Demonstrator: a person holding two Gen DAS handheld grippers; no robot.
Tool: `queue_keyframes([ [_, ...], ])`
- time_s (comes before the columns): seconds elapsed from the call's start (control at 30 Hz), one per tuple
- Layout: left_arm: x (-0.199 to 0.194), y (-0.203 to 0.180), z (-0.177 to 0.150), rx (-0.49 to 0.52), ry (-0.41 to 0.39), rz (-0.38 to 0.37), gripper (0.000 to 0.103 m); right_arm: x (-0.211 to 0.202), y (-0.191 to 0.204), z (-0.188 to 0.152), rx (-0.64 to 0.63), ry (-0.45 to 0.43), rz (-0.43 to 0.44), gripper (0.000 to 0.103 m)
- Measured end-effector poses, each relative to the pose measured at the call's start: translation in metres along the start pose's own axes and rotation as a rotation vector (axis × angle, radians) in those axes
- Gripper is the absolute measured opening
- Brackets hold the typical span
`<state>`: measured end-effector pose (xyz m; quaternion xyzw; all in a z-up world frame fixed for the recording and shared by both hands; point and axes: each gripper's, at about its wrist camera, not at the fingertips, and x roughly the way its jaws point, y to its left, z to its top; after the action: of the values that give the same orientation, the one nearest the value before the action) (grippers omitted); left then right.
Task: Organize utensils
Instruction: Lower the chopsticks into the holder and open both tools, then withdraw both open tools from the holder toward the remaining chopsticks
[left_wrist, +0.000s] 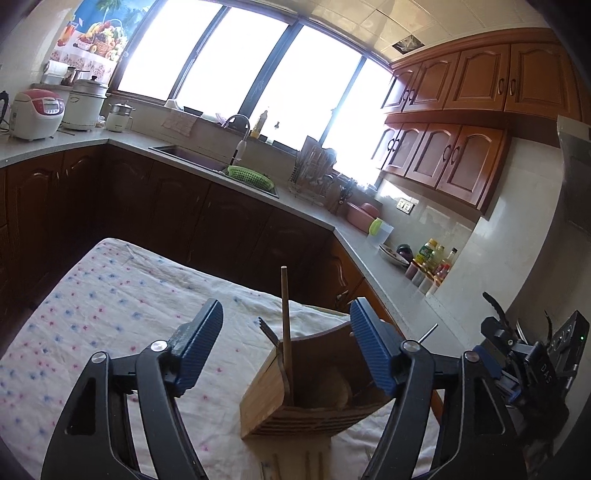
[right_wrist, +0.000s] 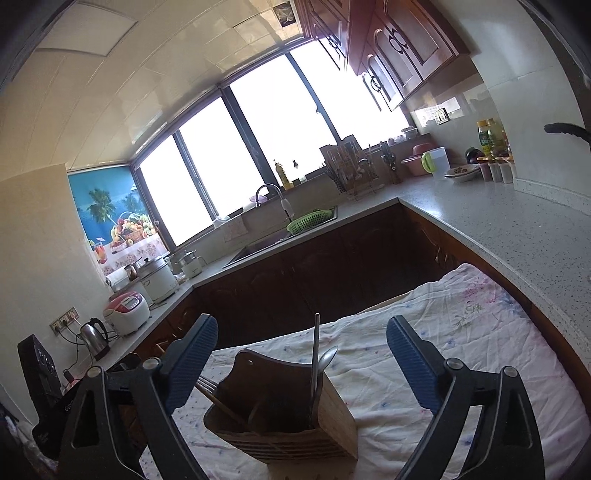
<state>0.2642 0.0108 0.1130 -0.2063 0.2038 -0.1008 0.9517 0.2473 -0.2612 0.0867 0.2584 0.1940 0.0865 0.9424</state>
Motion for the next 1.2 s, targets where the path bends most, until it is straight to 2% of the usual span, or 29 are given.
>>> queue_keyframes([
  [0.03, -0.005, 0.002, -0.002, -0.005, 0.003, 0.007, 0.084, -0.006, 0.000, -0.002, 0.002, -0.008, 0.003, 0.101],
  [0.27, -0.045, 0.002, -0.033, 0.031, 0.025, 0.040, 0.090, -0.043, -0.001, -0.028, -0.013, 0.023, 0.010, 0.101],
  [0.6, -0.090, 0.021, -0.101, 0.000, 0.115, 0.068, 0.091, -0.094, -0.015, -0.094, -0.053, 0.120, -0.053, 0.102],
  [0.8, -0.103, 0.028, -0.136, 0.003, 0.174, 0.090, 0.091, -0.114, -0.024, -0.128, -0.066, 0.176, -0.079, 0.102],
  [1.0, -0.110, 0.030, -0.151, 0.016, 0.200, 0.101, 0.091, -0.122, -0.028, -0.148, -0.062, 0.221, -0.090, 0.102],
  [1.2, -0.107, 0.028, -0.155, 0.021, 0.221, 0.101, 0.091, -0.120, -0.030, -0.151, -0.072, 0.238, -0.107, 0.102],
])
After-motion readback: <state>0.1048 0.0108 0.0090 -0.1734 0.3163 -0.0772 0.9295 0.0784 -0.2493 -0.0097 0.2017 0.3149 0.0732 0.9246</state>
